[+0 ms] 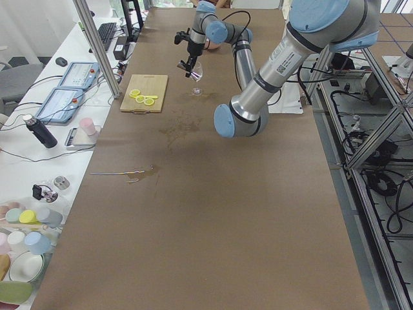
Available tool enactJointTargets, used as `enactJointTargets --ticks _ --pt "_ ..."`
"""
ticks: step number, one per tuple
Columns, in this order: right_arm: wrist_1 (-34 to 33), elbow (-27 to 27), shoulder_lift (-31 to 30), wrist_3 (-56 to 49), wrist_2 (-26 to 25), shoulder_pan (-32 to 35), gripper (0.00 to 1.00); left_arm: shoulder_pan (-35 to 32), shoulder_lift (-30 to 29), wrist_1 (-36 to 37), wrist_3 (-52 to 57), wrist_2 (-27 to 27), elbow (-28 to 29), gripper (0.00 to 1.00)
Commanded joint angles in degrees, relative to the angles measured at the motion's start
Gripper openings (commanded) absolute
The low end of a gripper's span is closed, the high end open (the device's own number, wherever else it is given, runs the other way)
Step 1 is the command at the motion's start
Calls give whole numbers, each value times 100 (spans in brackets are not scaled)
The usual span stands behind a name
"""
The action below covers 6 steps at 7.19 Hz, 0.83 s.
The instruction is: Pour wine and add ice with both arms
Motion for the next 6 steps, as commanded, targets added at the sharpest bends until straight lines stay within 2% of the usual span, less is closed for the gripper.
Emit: enactJointTargets --ticks 1,2,3,6 --pt "0 16 19 0 77 0 100 -35 600 -811 -1040 743 -289 0" --pt "0 25 19 -8 95 0 100 -35 810 -1048 -1750 1302 -334 0" --pt "0 51 19 0 95 0 100 8 1056 -1190 -2114 2082 -395 0" --pt "0 60 28 0 148 0 100 166 2039 -1613 -2904 3281 -361 0"
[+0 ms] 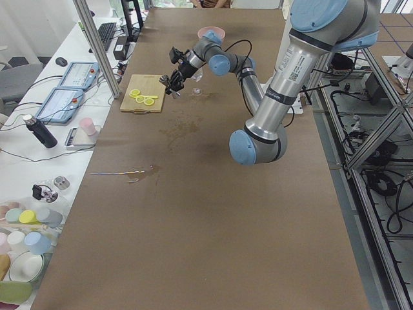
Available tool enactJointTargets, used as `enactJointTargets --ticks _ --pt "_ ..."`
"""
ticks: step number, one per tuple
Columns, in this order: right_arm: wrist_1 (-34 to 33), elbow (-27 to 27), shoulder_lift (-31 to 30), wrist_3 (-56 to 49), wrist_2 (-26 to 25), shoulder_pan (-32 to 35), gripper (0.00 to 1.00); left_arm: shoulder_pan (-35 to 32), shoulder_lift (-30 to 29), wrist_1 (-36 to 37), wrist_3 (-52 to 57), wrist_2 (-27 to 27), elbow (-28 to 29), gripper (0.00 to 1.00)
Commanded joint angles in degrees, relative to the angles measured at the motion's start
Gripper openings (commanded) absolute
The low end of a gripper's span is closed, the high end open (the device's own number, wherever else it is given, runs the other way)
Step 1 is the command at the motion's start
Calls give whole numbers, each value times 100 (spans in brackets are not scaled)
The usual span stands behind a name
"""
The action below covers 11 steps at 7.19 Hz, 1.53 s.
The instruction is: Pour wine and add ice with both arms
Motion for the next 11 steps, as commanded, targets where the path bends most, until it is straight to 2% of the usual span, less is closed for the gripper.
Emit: enactJointTargets --ticks 1,2,3,4,6,8,11 --pt "9 8 7 0 21 0 100 326 510 -372 -724 897 275 0" --pt "0 51 7 0 21 0 100 598 633 -732 -1101 1231 608 0" --pt "0 52 7 0 21 0 100 845 852 -1074 -1314 1278 698 0" --pt "9 52 7 0 29 0 100 1082 1011 -1269 -1646 1609 917 0" --pt "0 52 7 0 21 0 100 1295 1021 -1315 -2044 2016 1357 0" --pt "9 52 -2 -8 21 0 100 1330 1030 -1315 -2413 2270 1463 0" --pt "9 52 7 0 21 0 100 1348 951 -1307 -2678 2377 1911 0"
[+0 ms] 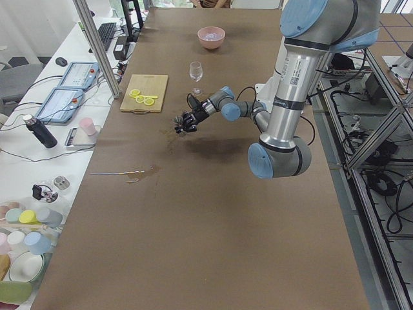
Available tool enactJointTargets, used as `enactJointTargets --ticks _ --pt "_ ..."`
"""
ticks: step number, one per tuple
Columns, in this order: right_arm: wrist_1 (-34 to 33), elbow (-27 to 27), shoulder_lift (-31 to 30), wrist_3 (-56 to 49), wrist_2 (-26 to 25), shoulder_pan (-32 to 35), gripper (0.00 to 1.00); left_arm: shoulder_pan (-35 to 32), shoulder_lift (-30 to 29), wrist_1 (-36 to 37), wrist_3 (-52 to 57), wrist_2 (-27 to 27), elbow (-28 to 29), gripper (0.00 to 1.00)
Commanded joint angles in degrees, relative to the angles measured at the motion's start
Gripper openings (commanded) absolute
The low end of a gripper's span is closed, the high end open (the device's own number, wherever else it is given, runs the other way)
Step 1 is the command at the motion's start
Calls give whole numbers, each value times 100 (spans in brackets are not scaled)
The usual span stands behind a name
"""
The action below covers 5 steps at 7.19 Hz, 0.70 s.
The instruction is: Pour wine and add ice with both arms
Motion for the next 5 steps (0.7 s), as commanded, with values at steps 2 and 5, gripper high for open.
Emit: enactJointTargets --ticks 2,5 --pt "0 0 1 -6 0 0 100 18 -63 9 -57 22 176 0" --pt "0 0 1 -6 0 0 100 18 -63 18 -48 22 202 49"
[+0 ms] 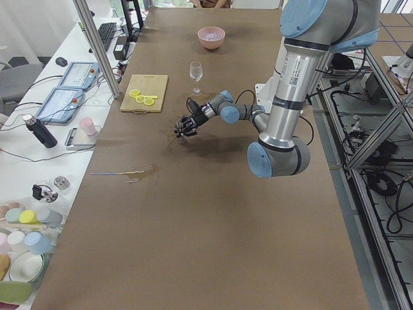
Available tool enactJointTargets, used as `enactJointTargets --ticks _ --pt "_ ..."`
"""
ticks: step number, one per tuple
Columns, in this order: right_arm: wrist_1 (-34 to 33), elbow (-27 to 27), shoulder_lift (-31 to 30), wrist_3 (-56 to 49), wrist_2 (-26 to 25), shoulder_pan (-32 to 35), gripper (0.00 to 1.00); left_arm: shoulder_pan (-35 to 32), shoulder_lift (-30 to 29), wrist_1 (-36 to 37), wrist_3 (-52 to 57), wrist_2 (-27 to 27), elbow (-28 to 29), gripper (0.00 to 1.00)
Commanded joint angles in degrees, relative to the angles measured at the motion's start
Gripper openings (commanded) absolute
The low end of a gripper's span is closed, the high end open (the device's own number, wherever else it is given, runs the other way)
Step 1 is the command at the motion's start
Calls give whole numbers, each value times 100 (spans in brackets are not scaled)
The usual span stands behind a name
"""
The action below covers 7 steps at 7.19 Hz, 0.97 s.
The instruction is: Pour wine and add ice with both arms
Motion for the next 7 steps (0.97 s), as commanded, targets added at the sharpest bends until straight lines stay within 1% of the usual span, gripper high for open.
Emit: enactJointTargets --ticks 1,2,3,4,6,7 --pt "0 0 0 0 0 0 100 1 -14 -7 5 -6 -15 50" --pt "0 9 0 0 0 0 100 1 -5 10 49 -6 -33 98" --pt "0 44 0 8 0 0 100 -17 4 19 606 -24 -146 98" --pt "0 44 0 8 9 0 100 -26 126 45 768 -59 -556 98" --pt "0 44 0 8 9 0 100 -26 328 63 892 -85 -884 98" --pt "0 79 0 0 9 0 100 -26 634 71 1232 -390 -1468 98"
